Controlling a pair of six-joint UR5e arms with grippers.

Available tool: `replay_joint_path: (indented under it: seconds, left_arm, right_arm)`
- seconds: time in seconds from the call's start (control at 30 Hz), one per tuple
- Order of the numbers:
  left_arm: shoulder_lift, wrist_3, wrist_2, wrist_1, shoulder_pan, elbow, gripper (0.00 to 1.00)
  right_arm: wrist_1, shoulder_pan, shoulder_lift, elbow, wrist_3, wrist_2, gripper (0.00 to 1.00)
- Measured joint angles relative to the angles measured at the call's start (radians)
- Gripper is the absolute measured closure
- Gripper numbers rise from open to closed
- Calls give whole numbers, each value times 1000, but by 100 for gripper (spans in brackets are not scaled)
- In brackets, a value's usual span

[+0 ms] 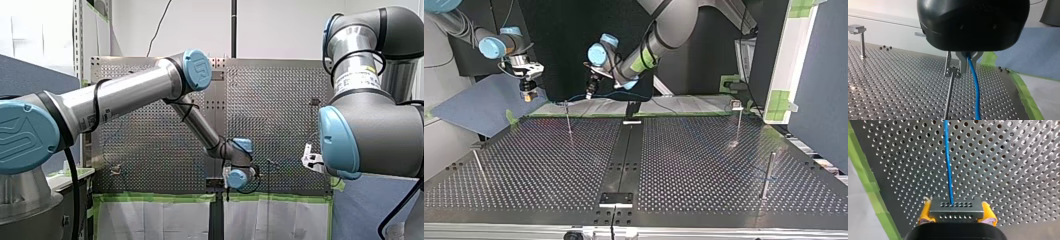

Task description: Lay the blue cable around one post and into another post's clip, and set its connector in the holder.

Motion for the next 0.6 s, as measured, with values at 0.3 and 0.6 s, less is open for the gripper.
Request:
replay_joint_path:
  seconds: [0.3, 0.6]
  left_arm:
    - [-2, 2, -5, -35, -4, 23, 100]
    - [-2, 2, -5, -33, -5, 24, 100]
  right_arm:
    - [60, -20, 41, -35, -23, 3, 100]
    - [69, -43, 44, -55, 0, 1, 100]
